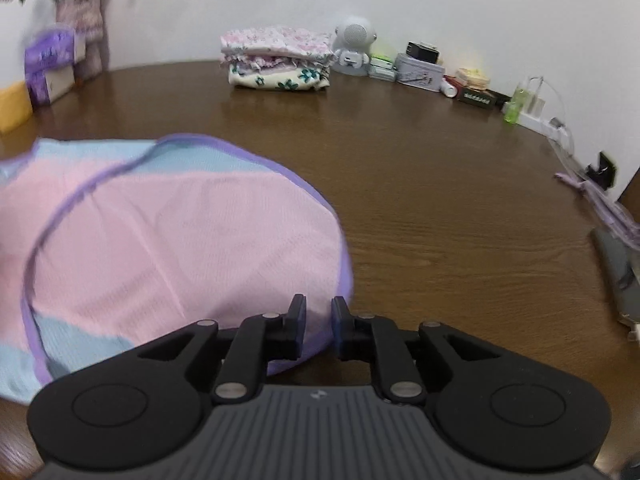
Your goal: Fold clothes
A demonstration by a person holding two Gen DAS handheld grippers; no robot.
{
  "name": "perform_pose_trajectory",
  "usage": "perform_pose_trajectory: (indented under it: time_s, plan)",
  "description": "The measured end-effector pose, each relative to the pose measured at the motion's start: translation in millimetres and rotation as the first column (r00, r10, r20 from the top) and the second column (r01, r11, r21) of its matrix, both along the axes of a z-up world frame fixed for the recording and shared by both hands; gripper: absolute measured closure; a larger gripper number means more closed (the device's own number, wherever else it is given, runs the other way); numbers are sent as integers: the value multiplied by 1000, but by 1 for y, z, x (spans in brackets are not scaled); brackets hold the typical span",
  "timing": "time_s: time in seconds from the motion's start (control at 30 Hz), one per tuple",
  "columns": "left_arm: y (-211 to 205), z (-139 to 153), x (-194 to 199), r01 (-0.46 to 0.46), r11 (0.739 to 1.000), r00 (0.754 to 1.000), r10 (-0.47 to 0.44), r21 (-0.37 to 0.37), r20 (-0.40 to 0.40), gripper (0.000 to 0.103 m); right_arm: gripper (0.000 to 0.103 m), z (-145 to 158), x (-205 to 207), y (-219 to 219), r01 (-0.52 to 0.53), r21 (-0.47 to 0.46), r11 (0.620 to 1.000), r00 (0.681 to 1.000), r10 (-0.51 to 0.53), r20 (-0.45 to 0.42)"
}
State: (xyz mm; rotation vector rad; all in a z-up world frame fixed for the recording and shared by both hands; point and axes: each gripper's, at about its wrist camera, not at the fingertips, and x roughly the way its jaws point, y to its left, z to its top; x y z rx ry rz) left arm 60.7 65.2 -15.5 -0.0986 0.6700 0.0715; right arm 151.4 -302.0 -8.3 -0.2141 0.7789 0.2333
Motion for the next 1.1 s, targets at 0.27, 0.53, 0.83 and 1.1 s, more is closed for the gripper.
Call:
perform_pose_trajectory:
  time_s: [0.27, 0.53, 0.83, 1.1]
  plan:
    - [5, 3, 1, -12, 999, 1000, 11, -42, -11, 1, 68, 26, -44, 16, -281, 175, 944, 957, 290, -30]
    - [7, 6, -7, -51, 998, 998, 50, -39, -29, 1, 70, 14, -45, 26, -402, 117, 908, 906, 413, -93]
    - [6, 29, -50, -43, 999, 999, 43, -32, -20, 3, 66, 26, -47, 14, -509, 164, 845, 844, 527, -98]
    - [-23, 38, -108, 50, 999, 997, -50, -4, -59, 17, 32, 26, -71, 32, -691, 43, 722, 722, 692, -15]
